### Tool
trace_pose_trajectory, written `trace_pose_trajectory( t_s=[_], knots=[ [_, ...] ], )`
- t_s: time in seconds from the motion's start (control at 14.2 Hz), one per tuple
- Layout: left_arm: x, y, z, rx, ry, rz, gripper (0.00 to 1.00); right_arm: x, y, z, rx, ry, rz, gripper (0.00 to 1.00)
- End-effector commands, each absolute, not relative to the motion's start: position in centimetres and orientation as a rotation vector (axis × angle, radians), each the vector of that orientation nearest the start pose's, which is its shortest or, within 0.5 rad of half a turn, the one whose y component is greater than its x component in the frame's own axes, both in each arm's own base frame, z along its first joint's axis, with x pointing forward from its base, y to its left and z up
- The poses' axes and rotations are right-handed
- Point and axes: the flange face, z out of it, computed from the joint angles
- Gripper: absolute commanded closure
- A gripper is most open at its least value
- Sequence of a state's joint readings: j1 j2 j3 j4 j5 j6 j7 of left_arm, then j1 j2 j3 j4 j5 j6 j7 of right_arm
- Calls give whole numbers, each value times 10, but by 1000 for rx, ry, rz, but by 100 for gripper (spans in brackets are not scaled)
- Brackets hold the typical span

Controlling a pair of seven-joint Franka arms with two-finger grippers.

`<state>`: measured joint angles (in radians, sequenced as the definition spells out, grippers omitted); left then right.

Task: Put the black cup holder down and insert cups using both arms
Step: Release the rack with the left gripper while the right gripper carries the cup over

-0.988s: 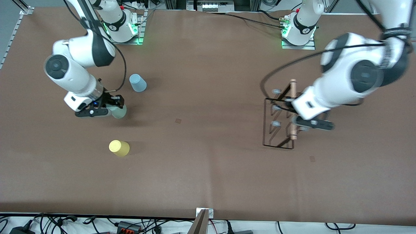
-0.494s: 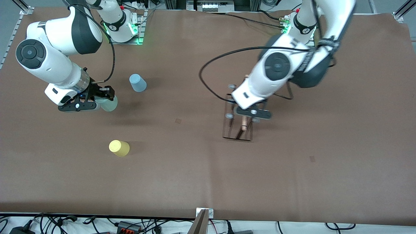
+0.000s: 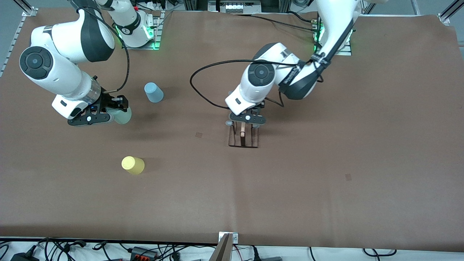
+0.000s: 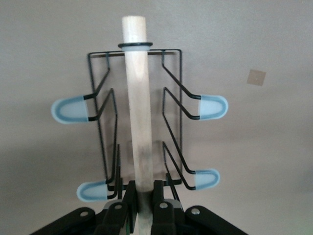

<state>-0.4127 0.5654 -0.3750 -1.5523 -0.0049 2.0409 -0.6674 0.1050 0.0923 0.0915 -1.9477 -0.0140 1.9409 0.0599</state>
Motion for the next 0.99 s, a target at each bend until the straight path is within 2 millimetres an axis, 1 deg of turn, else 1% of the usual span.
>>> trace_pose_trajectory(
  t_s=[0.0,0.07,0.14,0.21,0.28,0.35,0.42,0.49,0.56,0.63,0.71,0.78,0.85,0.92],
  knots=[
    [515,-472,337,-3277,81,240,96,557,107,425,-3153,-258,175,100],
    [514,-474,337,-3282,84,234,95,557,108,424,-3153,-256,178,100],
    [514,-474,334,-3276,88,235,70,557,109,423,-3154,-246,180,100],
    [517,-471,335,-3274,83,223,9,557,110,422,-3155,-244,182,100],
    [521,-467,339,-3265,93,193,0,556,113,422,-3155,-248,184,99],
    [527,-456,353,-3245,101,143,0,555,117,422,-3155,-258,189,99],
    [533,-442,373,-3234,86,120,0,554,119,421,-3155,-263,191,99],
    [534,-433,386,-3218,71,130,0,553,121,421,-3153,-261,194,99],
    [537,-421,410,-3207,51,120,0,553,124,423,-3155,-208,189,99],
    [540,-406,423,-3188,27,130,0,549,138,424,-3155,-112,190,99],
    [542,-389,443,-3172,-5,130,0,543,158,422,-3150,-10,198,99],
    [547,-370,455,-3154,-45,131,0,536,184,424,-3146,46,192,100],
    [557,-340,468,-3110,-56,114,0,529,209,426,-3144,103,173,100],
    [563,-316,477,-3063,-15,104,0,521,235,429,-3135,175,158,100]
  ],
)
